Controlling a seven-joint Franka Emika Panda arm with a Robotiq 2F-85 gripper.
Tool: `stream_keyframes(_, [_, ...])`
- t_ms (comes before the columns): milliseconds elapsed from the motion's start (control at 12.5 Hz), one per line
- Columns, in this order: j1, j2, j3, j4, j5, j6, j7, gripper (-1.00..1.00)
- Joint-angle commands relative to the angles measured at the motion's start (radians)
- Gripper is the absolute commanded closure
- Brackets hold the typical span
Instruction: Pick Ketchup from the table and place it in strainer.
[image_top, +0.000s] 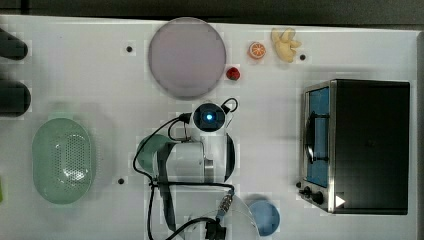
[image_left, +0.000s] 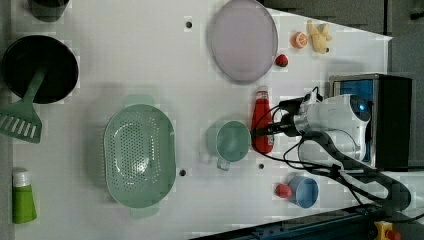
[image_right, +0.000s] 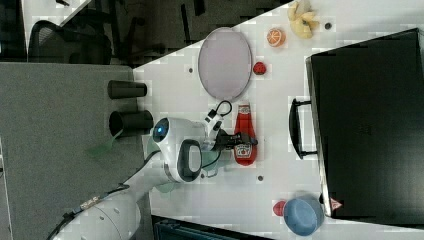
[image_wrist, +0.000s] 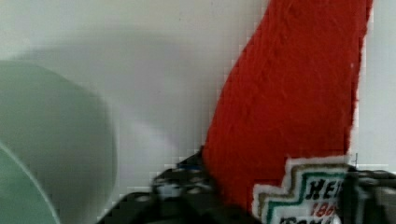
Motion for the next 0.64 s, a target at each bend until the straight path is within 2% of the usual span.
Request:
stream_keyframes(80, [-0.009, -0.063, -0.002, 0.025, 0.003, -0.01, -0.045, -0.25])
stream_keyframes(400, [-0.003, -0.287, 0.031, 0.046, 0.003, -0.219, -0.03, -0.25])
stream_keyframes(640, [0.009, -0.462, 0.08, 0.109, 0.004, -0.388, 0.009, -0.25])
